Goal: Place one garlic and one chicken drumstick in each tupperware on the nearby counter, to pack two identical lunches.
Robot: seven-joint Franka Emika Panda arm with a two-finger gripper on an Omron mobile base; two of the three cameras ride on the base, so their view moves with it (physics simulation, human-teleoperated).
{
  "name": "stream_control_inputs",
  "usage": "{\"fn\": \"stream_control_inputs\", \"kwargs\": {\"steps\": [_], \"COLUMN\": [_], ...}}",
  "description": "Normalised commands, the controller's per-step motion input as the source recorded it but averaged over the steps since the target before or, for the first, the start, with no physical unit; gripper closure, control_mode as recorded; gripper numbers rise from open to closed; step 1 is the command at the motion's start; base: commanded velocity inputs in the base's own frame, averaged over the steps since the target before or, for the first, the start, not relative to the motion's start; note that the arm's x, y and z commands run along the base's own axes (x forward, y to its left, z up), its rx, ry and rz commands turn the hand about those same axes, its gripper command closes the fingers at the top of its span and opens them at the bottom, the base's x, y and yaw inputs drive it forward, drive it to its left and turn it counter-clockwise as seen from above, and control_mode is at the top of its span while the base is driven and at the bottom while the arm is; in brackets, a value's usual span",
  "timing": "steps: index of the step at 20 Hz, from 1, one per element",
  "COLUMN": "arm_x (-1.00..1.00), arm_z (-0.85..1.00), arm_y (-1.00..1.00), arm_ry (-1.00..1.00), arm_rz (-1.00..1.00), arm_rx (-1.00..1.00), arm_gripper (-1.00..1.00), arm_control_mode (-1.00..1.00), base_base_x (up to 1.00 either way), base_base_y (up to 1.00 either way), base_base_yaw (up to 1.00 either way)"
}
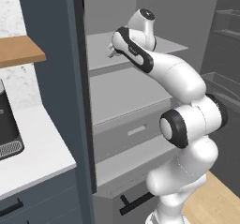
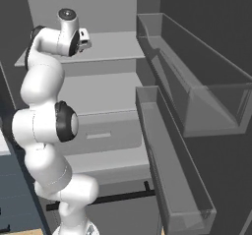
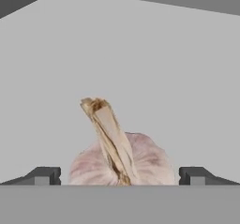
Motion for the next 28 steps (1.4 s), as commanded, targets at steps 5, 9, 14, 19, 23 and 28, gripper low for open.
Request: {"fn": "stream_control_inputs", "kwargs": {"steps": [5, 9, 14, 19, 23, 28], "arm_x": [0.16, 0.04, 0.16, 0.27, 0.20, 0.00], "arm_z": [-0.31, -0.13, -0.16, -0.23, -0.14, -0.06], "arm_y": [0.00, 0.00, 0.00, 0.00, 0.00, 0.00], "arm_ry": [0.00, 0.00, 0.00, 0.00, 0.00, 0.03], "arm_rz": [0.00, 0.00, -0.09, -0.14, -0.09, -0.03], "arm_rx": [0.00, 0.00, 0.00, 0.00, 0.00, 0.00], "arm_gripper": [-1.00, -1.00, -1.00, -1.00, -1.00, 1.00], "arm_control_mode": [-1.00, -1.00, -1.00, -1.00, -1.00, -1.00], "base_base_x": [0.00, 0.00, 0.00, 0.00, 0.00, 0.00], "base_base_y": [0.00, 0.00, 0.00, 0.00, 0.00, 0.00], "base_base_yaw": [0.00, 0.00, 0.00, 0.00, 0.00, 0.00]}}
